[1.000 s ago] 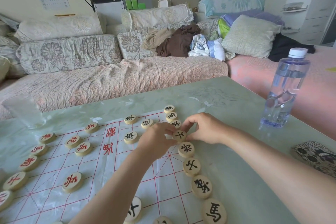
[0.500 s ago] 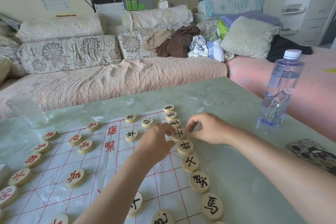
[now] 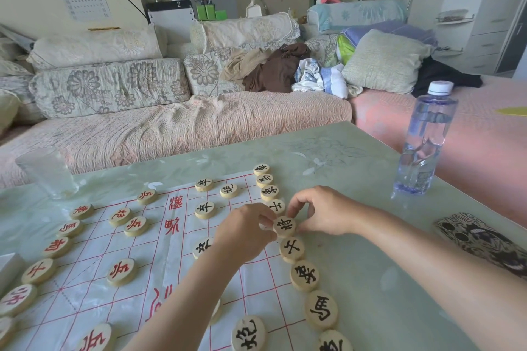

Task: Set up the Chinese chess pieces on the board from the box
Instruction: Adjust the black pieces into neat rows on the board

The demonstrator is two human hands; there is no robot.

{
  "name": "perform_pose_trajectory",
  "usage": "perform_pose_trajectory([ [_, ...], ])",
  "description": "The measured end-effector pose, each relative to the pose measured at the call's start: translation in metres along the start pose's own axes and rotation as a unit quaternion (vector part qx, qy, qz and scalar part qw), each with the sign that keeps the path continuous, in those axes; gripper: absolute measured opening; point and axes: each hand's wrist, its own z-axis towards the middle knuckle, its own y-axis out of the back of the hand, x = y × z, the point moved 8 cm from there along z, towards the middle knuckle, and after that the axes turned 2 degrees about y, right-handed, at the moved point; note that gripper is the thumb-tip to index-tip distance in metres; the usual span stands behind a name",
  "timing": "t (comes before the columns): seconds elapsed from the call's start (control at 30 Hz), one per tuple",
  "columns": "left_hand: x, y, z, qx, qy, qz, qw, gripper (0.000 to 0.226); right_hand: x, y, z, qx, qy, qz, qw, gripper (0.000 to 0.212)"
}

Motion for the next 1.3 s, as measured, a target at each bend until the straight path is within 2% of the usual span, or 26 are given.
perform_pose_trajectory([
  [0.23,0.0,0.004,-0.006,-0.002,-0.002,-0.002,1.0,0.033,0.003,0.004,-0.004,-0.023,0.001,0.007,1.0,0.025],
  [0.33,-0.003,0.008,-0.016,-0.012,-0.01,0.01,1.0,0.026,0.006,0.014,-0.014,-0.034,-0.003,-0.004,0.999,0.022],
  [0.53,-0.007,-0.002,-0.035,0.011,0.021,0.026,0.999,0.014,0.01,0.003,-0.032,0.011,-0.007,-0.019,1.0,0.018],
  [0.77,-0.004,-0.01,-0.043,0.023,0.058,-0.001,0.998,0.021,0.012,-0.008,-0.043,0.014,0.005,0.007,1.0,0.017],
  [0.97,-0.009,-0.002,-0.045,-0.022,0.027,-0.005,0.999,0.024,0.004,-0.016,-0.035,0.013,-0.003,0.004,1.0,0.035],
  [1.3,-0.009,-0.005,-0.045,0.01,0.015,0.003,1.0,0.029,0.011,-0.014,-0.034,0.02,0.004,-0.02,1.0,0.029],
])
